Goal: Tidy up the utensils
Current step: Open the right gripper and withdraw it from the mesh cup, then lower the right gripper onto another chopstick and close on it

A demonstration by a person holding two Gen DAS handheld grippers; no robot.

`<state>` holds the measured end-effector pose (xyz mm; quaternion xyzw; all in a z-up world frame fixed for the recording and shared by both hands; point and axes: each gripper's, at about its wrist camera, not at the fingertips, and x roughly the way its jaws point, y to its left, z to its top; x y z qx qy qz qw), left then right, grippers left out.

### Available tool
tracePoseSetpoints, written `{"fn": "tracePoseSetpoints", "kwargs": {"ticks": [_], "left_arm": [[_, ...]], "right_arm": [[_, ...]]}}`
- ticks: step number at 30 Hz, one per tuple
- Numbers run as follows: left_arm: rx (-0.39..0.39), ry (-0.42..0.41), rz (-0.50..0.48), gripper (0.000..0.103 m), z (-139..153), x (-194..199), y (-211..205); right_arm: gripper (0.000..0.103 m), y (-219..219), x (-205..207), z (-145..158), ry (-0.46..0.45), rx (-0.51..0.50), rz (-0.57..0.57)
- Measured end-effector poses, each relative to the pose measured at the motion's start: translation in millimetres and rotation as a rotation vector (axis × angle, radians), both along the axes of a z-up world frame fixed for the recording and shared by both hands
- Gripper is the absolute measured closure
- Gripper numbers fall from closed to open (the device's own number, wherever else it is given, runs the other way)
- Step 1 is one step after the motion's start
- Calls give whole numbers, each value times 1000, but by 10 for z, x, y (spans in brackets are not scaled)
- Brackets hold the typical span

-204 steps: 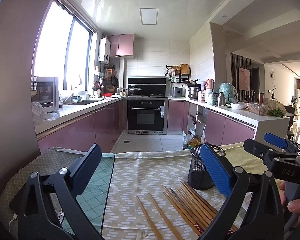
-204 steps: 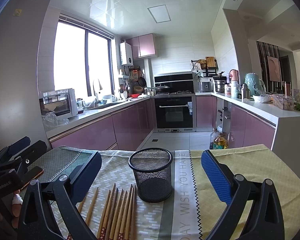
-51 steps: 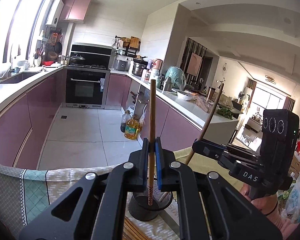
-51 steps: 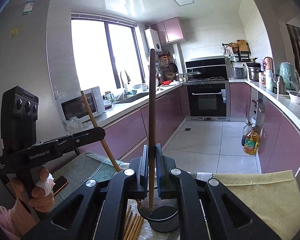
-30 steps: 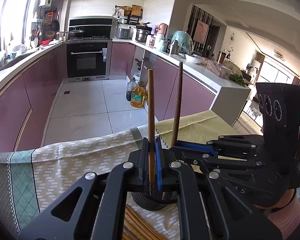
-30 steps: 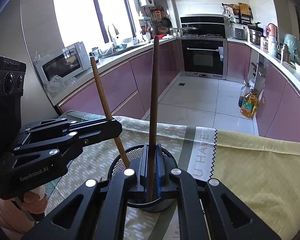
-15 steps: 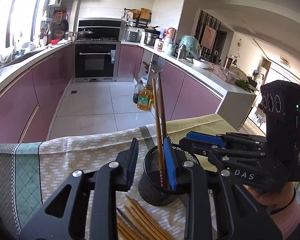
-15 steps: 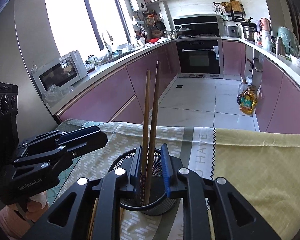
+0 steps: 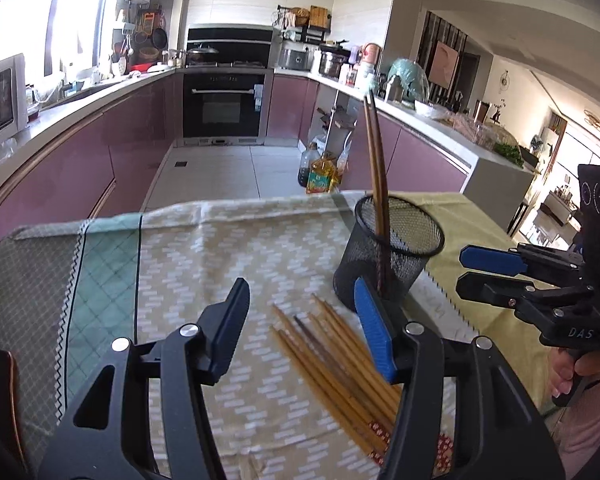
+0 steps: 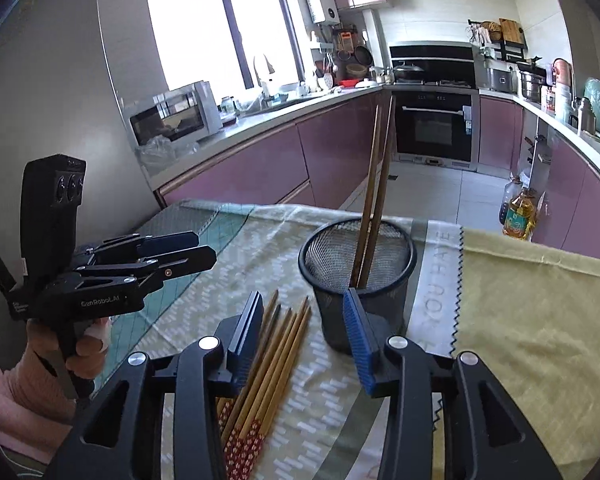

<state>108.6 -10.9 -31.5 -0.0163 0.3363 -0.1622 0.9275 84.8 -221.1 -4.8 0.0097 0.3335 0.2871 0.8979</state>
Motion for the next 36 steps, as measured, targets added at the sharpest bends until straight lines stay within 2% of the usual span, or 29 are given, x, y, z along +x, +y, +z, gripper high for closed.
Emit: {"fn": "tracePoseSetpoints", "kwargs": {"ticks": [5,11,24,31,36], "left_arm": [[20,104,-6,49,-398,-126,11],[30,170,-1,49,-694,-220,-22],[100,189,-21,51,-815,-250,-225],[119,196,-19,51,-834,-233,-252],[129,197,-26,54,-840,-229,-241]], "right_arm": [[63,117,-31,-411,113,-20,10],[63,143,-60,-663,176,-29,-18],[63,96,-166,-777,191,-27,-34],[63,172,-181,-796,184,-50,-29],[63,225,-190,-801,173,-78,-25]]}}
